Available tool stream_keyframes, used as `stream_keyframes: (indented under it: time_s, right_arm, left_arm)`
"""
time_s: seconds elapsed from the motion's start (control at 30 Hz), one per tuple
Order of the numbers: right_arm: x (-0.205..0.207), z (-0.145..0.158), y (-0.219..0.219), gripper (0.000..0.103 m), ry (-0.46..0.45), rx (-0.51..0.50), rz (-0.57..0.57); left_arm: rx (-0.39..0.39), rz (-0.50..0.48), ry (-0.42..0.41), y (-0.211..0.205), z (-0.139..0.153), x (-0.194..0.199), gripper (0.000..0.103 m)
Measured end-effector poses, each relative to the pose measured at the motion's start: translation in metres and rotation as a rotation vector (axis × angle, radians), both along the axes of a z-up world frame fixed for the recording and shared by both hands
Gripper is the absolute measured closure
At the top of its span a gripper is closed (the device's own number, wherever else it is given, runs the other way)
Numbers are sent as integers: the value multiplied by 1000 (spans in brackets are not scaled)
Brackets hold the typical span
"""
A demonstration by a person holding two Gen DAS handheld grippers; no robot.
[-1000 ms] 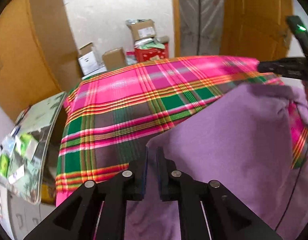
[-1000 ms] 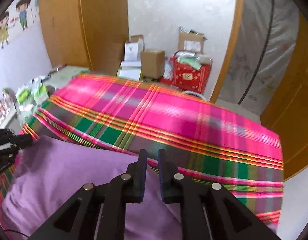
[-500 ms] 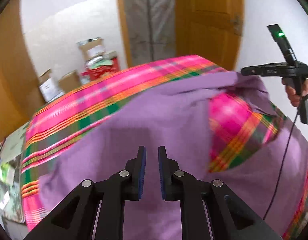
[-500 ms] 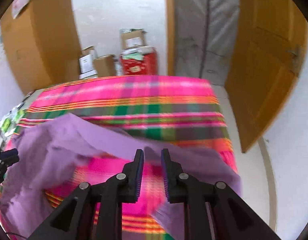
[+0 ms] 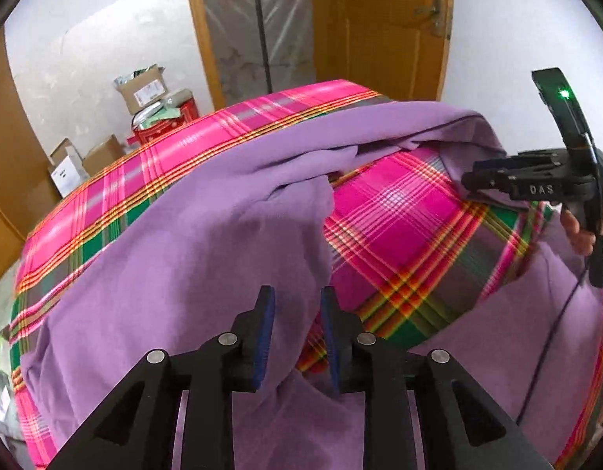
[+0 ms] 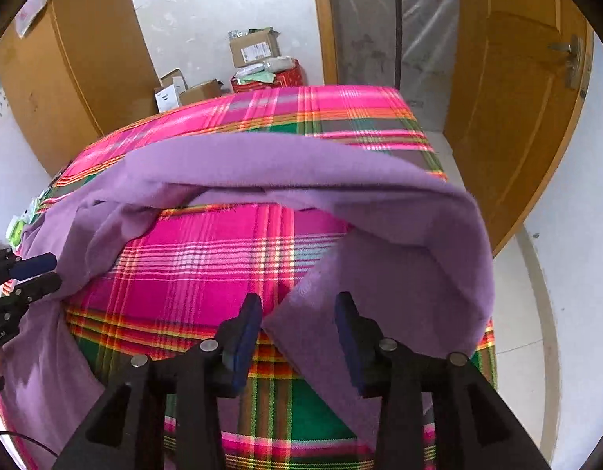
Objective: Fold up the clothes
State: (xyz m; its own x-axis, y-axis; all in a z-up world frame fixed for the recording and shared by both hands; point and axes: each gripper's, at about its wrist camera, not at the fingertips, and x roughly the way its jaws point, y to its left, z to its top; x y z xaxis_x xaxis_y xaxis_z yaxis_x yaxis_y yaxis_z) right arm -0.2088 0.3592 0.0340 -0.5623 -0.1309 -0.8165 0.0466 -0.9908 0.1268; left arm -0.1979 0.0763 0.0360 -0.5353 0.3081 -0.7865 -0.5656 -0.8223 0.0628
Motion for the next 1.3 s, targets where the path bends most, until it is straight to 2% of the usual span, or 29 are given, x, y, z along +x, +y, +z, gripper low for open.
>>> stream_keyframes:
  time_s: [0.03,0.2,0.27,0.33,0.43,0.53,0.67,0.87,1.2,1.3]
  right_arm:
    - [-2,-4,3,58,-15,-10,-8]
    - [4,-6,6,59,21,-10,-3]
    - [5,-7,5,71,32,23,-10]
    - [3,-6,8,89,33,31,-21]
    - [1,-6,11,93,35,24,-24]
    - [-1,2,9,94,78,85,-27]
    - [-16,17,26,94,127,104,-81]
    - [-49,33,44,94,176,137,-150]
    - [-107,23,46,93,186,184,-210]
    - [-120,22,52,92,165,138,-235]
  left_arm:
    - [-6,6,-3,3,-3,-2,78]
    - [-63,32,-34,15,-20,-12,78]
    - [-65,35,-38,17,-23,-15,78]
    - [-61,35,-41,18,-24,-17,78]
    - [-43,34,-42,17,-22,-20,81]
    - [-25,33,-44,16,-21,-22,91]
    - [2,38,-43,11,-16,-26,95]
    - [38,76,-32,-1,-7,-36,95]
    - [111,141,-13,-23,5,-49,95]
    - [144,173,-23,-30,6,-55,95]
